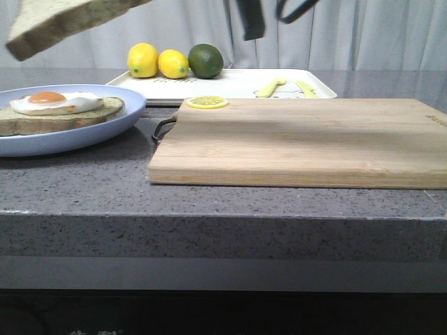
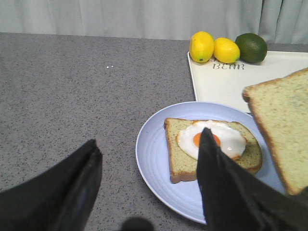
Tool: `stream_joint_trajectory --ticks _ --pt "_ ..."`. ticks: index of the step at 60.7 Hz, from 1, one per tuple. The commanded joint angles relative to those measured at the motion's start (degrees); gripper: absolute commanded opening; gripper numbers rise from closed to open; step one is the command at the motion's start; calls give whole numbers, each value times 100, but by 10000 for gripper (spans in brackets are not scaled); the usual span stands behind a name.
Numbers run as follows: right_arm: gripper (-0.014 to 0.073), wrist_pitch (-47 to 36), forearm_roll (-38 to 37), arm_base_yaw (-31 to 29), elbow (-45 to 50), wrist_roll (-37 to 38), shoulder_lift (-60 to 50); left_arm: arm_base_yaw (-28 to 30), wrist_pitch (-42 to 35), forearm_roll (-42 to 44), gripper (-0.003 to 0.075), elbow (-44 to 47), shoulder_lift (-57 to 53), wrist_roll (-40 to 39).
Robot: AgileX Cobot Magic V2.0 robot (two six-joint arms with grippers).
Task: Place bread and move sandwich to tray
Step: 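Carry the bread slice with the right gripper over the egg toast, then lower the bread onto the fried egg and open the right gripper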
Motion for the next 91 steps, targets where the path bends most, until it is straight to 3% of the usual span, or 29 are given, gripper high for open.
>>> stream_joint_trajectory --ticks 1,13,29,46,71,91 --pt "53 93 653 140 -578 -151 74 -37 -476 19 421 -168 40 2" --pt "53 29 653 375 -1463 -76 789 -37 -476 19 421 -168 40 2" --pt "53 -347 653 598 -2138 835 1508 -37 -476 19 421 -168 40 2" --pt "53 -940 653 671 -2245 1020 1776 -37 -476 19 421 -168 40 2" --pt "61 -1085 649 700 -2245 1020 1781 -37 -476 19 421 -168 40 2" --pt "200 -1035 647 703 -2262 893 1792 -37 -476 19 421 -168 40 2"
